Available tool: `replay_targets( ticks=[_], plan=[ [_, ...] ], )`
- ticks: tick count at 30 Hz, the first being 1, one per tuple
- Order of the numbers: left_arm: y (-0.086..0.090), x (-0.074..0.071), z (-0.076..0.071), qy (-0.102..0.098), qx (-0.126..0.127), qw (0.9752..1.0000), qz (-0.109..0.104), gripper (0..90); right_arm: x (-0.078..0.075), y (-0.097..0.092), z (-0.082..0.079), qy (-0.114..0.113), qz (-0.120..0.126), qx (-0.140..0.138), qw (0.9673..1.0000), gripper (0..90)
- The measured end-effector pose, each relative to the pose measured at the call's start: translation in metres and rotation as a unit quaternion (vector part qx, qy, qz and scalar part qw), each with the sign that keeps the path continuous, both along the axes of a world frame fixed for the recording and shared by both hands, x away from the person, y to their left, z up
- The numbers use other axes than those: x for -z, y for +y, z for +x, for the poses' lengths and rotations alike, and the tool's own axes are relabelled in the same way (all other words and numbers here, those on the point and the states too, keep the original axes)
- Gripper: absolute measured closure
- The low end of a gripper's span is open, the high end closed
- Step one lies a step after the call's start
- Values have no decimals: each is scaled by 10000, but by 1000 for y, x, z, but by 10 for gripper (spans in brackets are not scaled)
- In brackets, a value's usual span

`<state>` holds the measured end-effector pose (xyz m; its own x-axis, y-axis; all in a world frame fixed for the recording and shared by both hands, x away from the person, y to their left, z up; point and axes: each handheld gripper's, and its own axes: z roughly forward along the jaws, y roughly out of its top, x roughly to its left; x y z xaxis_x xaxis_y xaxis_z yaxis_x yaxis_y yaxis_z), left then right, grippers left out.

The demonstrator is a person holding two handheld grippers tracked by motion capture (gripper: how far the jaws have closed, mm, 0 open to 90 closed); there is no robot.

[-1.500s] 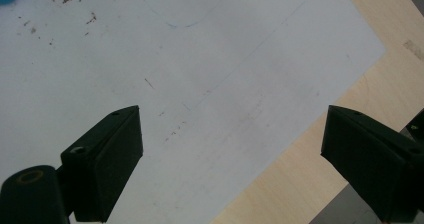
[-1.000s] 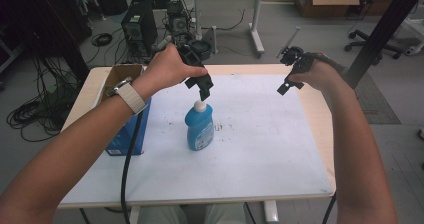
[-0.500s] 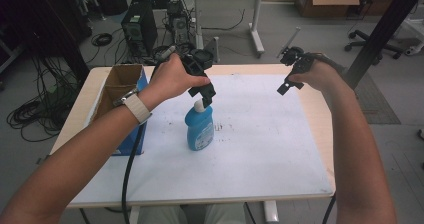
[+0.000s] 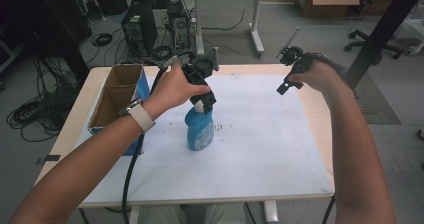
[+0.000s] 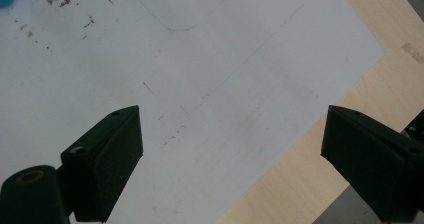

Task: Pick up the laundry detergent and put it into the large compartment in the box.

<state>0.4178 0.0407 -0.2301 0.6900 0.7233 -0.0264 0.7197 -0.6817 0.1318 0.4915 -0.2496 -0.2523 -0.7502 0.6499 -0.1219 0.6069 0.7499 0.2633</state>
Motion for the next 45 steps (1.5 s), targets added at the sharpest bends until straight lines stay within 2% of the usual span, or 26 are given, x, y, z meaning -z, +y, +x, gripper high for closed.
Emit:
replay_targets(
  ticks=[8,21,45],
  plan=[
    [-1,8,-1,-4,-59,10000,-12,73,2,3,1,3,-3,-37,10000,96],
    [-8,20,-4,-76,-55,9999,125,72,3,4,2,22,0,-52,10000,95],
    [-12,45,-1,-52,-61,10000,20,87,4,5,3,30,9,-61,10000,97]
  ],
)
